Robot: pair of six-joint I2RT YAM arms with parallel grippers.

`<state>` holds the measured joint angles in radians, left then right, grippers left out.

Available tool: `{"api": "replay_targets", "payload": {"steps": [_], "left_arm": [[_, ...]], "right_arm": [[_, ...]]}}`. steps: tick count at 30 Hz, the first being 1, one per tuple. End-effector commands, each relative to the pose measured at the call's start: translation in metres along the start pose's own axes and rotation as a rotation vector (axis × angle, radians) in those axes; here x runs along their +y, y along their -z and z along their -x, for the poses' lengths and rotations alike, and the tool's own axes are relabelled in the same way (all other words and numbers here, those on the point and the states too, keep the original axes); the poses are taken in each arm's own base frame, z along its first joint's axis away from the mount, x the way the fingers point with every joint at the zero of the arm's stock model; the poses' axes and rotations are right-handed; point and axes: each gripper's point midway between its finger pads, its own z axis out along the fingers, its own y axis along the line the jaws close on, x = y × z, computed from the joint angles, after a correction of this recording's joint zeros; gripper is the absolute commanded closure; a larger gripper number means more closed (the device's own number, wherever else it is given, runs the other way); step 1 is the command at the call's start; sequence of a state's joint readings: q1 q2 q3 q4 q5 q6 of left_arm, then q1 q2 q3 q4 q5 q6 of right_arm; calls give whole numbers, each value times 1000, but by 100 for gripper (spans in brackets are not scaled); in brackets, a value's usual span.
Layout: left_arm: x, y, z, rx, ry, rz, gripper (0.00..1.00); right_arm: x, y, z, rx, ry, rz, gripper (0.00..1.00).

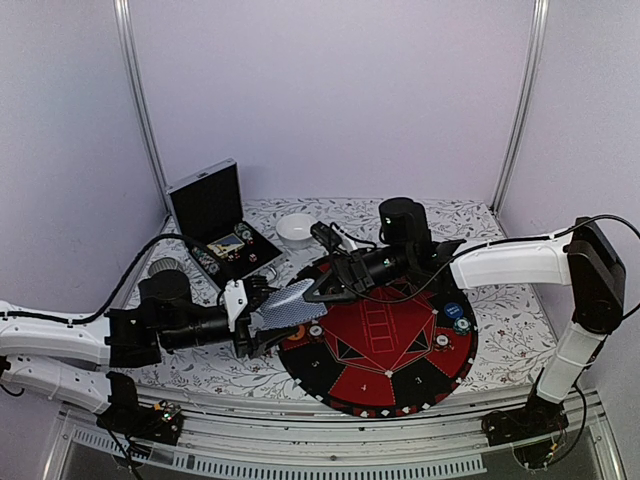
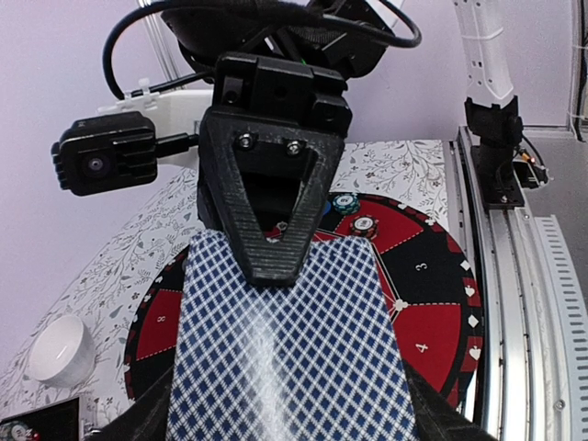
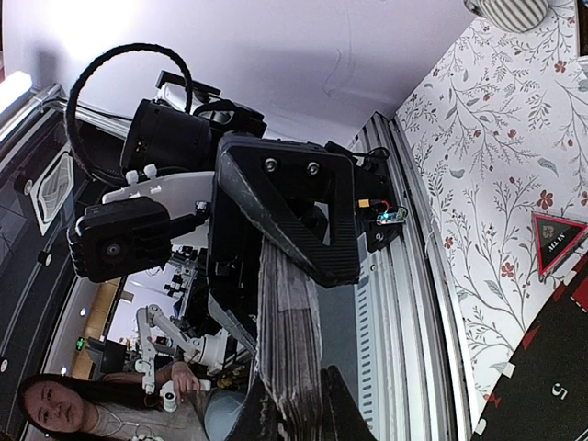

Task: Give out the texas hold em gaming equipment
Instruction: Pass from the right arm to the left

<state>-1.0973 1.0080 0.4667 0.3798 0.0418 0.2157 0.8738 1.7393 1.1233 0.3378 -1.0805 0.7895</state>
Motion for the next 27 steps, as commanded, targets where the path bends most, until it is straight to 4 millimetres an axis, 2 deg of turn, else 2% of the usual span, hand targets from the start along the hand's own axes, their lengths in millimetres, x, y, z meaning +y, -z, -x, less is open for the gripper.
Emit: {"api": "replay_targets", "payload": {"steps": [1, 3, 9, 18, 22, 24, 27], "left_arm": [[10, 0, 14, -33, 0, 33, 30], [11, 1, 16, -42, 0, 37, 27], [11, 2, 17, -36, -10, 33, 36], [13, 2, 14, -9, -7, 40, 41], [14, 3, 15, -16, 1, 47, 41], [14, 3, 16, -19, 5, 47, 41], [15, 3, 18, -30, 10, 50, 41]], "right_arm": [[19, -3, 4, 11, 55, 39, 98], [19, -3, 4, 11, 55, 39, 98], [18, -3, 4, 9, 53, 35, 97], [-3, -5, 3, 11, 15, -47, 56], [-16, -7, 3, 9, 7, -103, 44], [-16, -9, 9, 5, 25, -125, 39], [-29, -13, 13, 4, 33, -204, 36]]}}
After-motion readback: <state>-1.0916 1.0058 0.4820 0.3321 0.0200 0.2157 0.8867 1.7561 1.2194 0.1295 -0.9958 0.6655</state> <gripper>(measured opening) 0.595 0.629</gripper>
